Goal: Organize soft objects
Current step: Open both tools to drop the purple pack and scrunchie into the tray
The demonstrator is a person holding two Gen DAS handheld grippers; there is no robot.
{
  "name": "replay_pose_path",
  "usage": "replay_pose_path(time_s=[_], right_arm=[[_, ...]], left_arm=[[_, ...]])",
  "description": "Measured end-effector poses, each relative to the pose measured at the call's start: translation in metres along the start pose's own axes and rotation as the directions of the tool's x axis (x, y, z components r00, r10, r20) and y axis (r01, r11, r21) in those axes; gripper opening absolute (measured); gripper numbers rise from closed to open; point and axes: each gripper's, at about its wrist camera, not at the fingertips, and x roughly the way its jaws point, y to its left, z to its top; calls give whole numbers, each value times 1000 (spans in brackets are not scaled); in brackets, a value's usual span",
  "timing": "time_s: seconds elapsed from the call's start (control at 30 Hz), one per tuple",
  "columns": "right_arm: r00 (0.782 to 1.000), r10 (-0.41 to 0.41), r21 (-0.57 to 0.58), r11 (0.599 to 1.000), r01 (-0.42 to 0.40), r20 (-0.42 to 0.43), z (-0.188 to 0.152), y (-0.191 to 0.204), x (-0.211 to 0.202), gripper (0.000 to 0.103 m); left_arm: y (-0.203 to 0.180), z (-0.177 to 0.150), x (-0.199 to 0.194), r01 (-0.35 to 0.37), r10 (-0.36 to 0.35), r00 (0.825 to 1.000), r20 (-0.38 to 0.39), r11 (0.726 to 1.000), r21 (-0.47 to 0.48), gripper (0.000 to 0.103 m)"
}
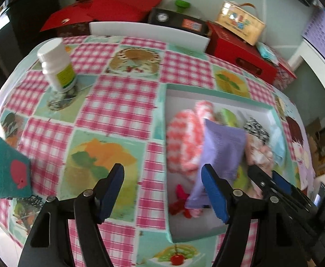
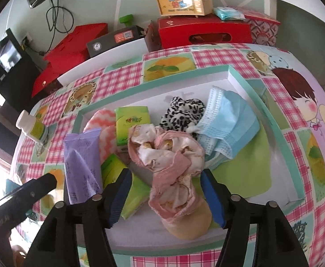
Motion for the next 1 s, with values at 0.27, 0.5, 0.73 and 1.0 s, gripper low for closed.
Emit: replay_pose_path(time_s=[0.27, 0.5, 0.73, 1.0], right_arm=[[1000, -10, -29, 1000, 10, 5, 0, 7, 2, 79], [1000, -12, -57, 998, 14, 25, 1, 13, 0, 103], [1000, -8, -84, 996, 10, 24, 0, 19, 3, 103], [1000, -7, -117, 993, 10, 27, -2, 25, 2, 103]], left_arm=[[20, 0, 4, -82, 84, 996, 42, 996, -47, 91], [32, 1, 4, -148, 152, 984, 88, 988, -50, 99], [37, 2, 5, -149, 154, 985, 83, 987, -60, 99], [42, 2, 10, -148, 151, 987, 49, 987, -55, 99]])
